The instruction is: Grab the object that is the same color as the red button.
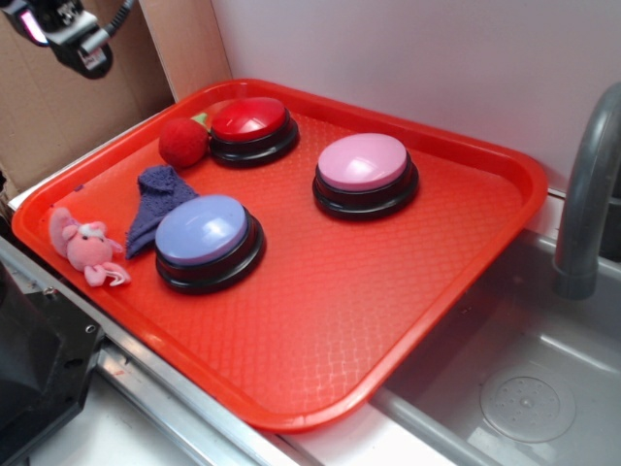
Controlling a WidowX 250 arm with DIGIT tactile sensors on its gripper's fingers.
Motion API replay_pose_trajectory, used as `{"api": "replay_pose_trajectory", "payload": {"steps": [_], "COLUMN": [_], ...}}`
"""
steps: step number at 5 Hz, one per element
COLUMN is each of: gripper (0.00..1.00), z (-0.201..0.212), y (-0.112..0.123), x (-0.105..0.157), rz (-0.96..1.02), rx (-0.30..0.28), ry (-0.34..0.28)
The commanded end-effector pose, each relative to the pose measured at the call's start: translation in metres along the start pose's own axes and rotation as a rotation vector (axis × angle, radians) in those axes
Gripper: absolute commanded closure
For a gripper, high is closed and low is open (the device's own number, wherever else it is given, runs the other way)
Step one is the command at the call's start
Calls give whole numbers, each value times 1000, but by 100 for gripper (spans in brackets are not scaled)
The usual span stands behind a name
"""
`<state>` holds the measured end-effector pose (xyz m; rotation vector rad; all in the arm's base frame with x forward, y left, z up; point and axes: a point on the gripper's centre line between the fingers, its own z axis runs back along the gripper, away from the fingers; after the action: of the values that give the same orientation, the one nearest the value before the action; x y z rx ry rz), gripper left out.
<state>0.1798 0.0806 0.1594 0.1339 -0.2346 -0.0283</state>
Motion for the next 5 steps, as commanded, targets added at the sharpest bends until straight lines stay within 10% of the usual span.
{"api": "replay_pose_trajectory", "payload": {"steps": [1, 5], "gripper": [0, 0], "z": [-59, -132], "y": [34, 25], "x": [35, 44], "rz": [-102, -185], "rx": [58, -9], "ry": [-148, -142]}}
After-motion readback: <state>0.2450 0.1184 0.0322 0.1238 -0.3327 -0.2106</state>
